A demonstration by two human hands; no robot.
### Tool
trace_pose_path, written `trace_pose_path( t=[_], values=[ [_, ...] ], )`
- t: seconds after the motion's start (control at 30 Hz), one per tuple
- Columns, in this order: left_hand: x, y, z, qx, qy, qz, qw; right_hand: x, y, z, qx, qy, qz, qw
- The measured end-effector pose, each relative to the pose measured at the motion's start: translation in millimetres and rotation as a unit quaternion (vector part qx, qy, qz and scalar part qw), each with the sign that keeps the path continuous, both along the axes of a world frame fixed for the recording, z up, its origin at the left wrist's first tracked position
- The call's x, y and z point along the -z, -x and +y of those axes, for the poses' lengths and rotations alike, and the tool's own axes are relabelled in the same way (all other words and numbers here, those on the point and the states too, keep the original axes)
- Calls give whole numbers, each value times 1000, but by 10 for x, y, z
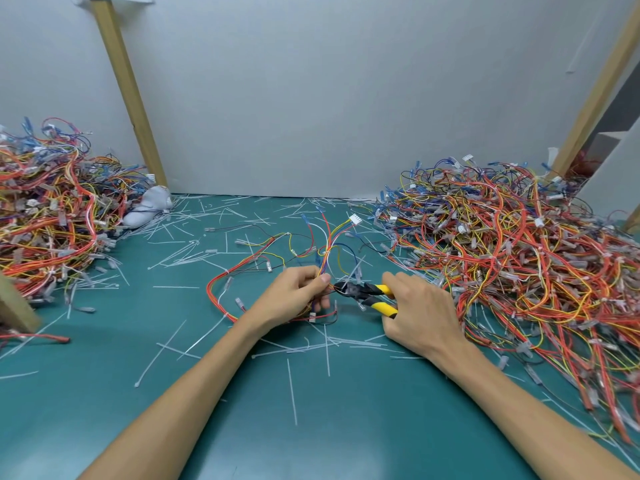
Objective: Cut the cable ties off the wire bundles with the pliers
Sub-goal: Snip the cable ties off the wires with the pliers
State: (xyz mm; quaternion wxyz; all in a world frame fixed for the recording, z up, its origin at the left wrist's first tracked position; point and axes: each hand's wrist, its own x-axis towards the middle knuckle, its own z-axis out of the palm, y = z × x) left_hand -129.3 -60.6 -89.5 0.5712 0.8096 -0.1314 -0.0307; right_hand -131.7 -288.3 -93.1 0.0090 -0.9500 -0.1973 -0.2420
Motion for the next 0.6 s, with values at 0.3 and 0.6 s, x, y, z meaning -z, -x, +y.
trace_pose_path(
  t=[0.3,0.6],
  values=[
    [76,-9,13,-3,-3,-52,999,9,-13,-5,-2,15,0,1000],
    [88,-14,-1,3,-9,-59,998,2,-37,-1,-19,19,50,998]
  ],
)
